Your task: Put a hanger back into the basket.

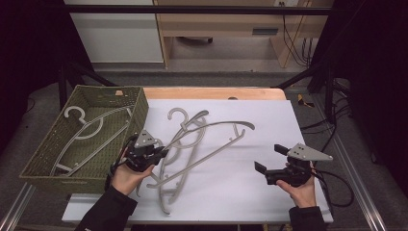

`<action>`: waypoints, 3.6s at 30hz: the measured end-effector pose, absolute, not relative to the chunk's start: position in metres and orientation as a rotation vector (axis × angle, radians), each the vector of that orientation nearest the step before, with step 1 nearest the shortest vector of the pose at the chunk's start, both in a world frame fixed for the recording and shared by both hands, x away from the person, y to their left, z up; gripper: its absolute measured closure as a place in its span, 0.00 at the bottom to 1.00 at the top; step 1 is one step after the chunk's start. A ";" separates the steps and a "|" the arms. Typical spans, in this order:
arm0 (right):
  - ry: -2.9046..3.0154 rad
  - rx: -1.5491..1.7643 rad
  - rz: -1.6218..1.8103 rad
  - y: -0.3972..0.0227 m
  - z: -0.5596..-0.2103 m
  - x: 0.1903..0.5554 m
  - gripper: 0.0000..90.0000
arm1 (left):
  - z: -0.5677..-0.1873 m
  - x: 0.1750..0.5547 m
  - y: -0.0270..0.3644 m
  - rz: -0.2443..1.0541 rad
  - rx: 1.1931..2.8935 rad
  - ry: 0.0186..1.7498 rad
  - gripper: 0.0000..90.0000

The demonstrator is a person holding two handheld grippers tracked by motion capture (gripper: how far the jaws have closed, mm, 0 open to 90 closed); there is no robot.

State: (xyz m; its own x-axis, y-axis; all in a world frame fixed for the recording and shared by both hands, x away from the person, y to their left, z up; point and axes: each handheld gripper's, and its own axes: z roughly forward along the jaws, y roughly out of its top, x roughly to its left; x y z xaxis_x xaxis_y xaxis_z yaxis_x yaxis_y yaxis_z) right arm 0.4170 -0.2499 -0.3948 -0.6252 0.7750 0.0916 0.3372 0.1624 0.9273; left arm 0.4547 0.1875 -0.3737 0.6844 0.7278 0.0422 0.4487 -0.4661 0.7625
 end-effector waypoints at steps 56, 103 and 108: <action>2.043 1.062 1.443 -0.250 -0.396 0.418 0.01 | -0.266 0.454 0.328 0.764 1.908 0.996 0.91; 2.065 1.072 1.422 -0.249 -0.400 0.422 0.02 | -0.334 0.474 0.465 0.831 1.927 1.262 0.91; 2.064 1.074 1.422 -0.248 -0.400 0.422 0.02 | -0.343 0.481 0.453 0.827 1.974 1.271 0.91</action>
State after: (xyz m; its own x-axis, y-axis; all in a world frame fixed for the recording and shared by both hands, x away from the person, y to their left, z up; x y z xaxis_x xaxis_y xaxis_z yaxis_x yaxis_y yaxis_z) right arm 0.4216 -0.2480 -0.4003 -0.6181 0.7811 0.0887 0.3611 0.1818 0.9147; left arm 0.4807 0.4533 -0.3430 0.3340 0.9284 0.1628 0.5255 -0.3268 0.7855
